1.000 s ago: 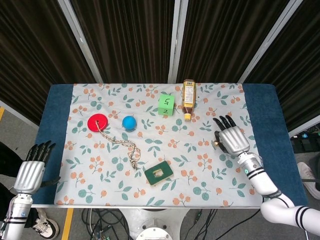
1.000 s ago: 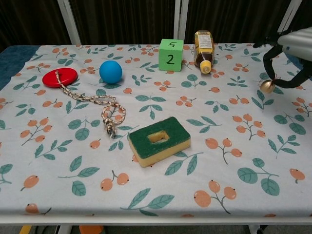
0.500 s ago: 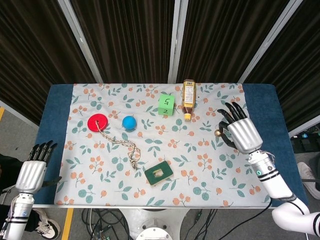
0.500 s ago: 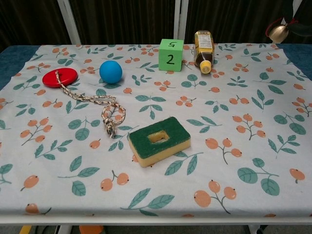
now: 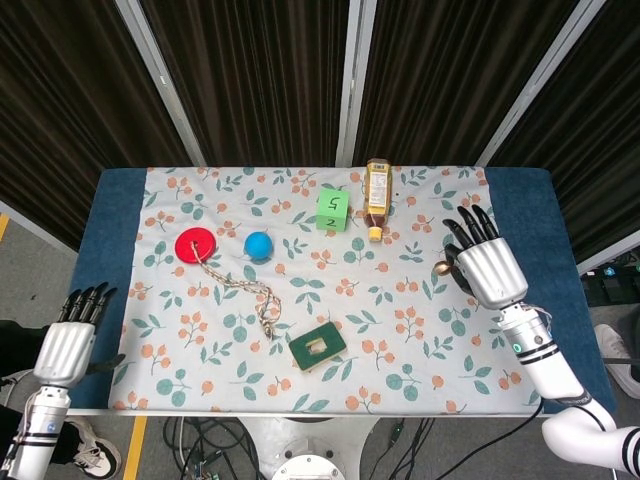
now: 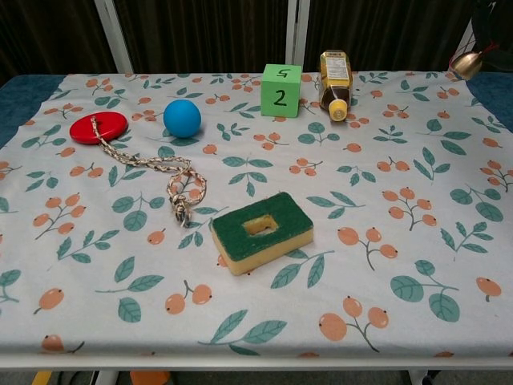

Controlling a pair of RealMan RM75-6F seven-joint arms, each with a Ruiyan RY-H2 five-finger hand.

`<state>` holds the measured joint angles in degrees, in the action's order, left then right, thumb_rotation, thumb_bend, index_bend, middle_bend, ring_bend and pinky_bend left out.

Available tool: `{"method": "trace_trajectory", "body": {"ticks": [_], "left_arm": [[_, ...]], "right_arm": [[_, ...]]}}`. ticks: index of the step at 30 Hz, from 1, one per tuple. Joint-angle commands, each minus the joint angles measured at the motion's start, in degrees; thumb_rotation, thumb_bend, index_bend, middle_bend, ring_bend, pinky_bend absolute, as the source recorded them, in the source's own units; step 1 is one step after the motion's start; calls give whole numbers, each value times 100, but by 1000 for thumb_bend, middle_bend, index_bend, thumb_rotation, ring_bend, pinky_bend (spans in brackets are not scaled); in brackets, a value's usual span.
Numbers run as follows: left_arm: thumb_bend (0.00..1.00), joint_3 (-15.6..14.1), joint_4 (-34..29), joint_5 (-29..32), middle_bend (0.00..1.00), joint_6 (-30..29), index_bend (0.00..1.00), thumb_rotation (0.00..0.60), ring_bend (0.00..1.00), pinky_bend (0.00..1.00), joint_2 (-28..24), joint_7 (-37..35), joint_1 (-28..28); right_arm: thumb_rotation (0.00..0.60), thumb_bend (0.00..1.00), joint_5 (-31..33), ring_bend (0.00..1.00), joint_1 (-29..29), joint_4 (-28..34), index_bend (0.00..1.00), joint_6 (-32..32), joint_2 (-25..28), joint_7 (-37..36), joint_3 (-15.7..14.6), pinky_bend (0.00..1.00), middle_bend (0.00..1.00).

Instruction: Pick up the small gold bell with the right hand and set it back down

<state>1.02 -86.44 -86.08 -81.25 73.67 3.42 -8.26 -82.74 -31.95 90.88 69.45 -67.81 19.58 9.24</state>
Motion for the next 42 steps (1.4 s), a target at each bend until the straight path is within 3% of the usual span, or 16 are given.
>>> {"method": "trace_trajectory", "body": {"ticks": [1,3,7,10,12,16,19,20,23,28,32,35,37,38,40,42], "left_arm": [[0,9,6,13,0,-10,0,600,0,6,-2,-14,5],[0,14,15,25,0,-12,0,600,0,6,-1,-37,9],[0,-7,18,7,0,6,0,600,0,6,-4,-26,4],[0,1,5,6,0,2,0,600,0,6,-6,-18,-1],[0,-3,-7,5,0,3,0,600,0,6,-17,-8,0],[0,-4,-17,-9,0,0,0,600,0,6,-15,-10,-5],[0,-20,-13,-3,0,25,0,600,0,6,-21,-7,-5],[0,-19,-17,6,0,30,0,600,0,6,-23,-16,-4],[0,-21,-3,16,0,52,0,600,0,6,-15,-23,-11],[0,-14,14,23,0,48,0,600,0,6,-14,-39,-11],[0,-22,22,0,0,49,0,600,0,6,11,-43,-19],[0,-39,24,-20,0,63,0,600,0,6,20,-9,-26],[0,-19,15,1,0,51,0,600,0,6,12,-20,-24],[0,-14,14,3,0,44,0,600,0,6,8,-31,-23],[0,-18,19,-1,0,36,0,600,0,6,-1,-36,-17],[0,-25,24,1,0,43,0,600,0,6,4,-49,-16]], "right_arm": [[600,455,302,0,50,278,935,-286,72,-429,78,0,191],[600,457,-15,0,59,-293,936,68,-96,612,-8,0,192],[600,452,458,0,86,290,938,-493,22,-663,28,0,186],[600,436,177,0,99,-352,941,-81,-293,554,-59,0,192],[600,424,712,0,101,605,942,-873,7,-1218,4,0,191],[600,433,185,0,39,-58,944,-681,-77,153,-240,0,196],[600,410,408,0,-37,802,945,-1481,308,-1621,-257,0,190],[600,414,165,0,-46,664,945,-1382,364,-1579,-277,0,189],[600,422,-323,0,159,-417,954,-165,-177,365,-154,0,200],[600,422,302,0,253,192,959,-538,-101,-613,-24,0,213],[600,423,-290,0,280,-441,961,138,-373,1105,-101,0,215],[600,438,151,0,280,403,962,-389,-183,-183,-81,0,215],[600,458,-326,0,268,-194,964,45,-265,942,-129,0,215],[600,452,-185,0,288,-99,967,-3,-341,789,-114,0,215],[600,439,351,0,273,779,969,-700,-43,-1007,-70,0,211],[600,458,16,0,217,483,967,-636,164,-811,-95,0,209]]}}
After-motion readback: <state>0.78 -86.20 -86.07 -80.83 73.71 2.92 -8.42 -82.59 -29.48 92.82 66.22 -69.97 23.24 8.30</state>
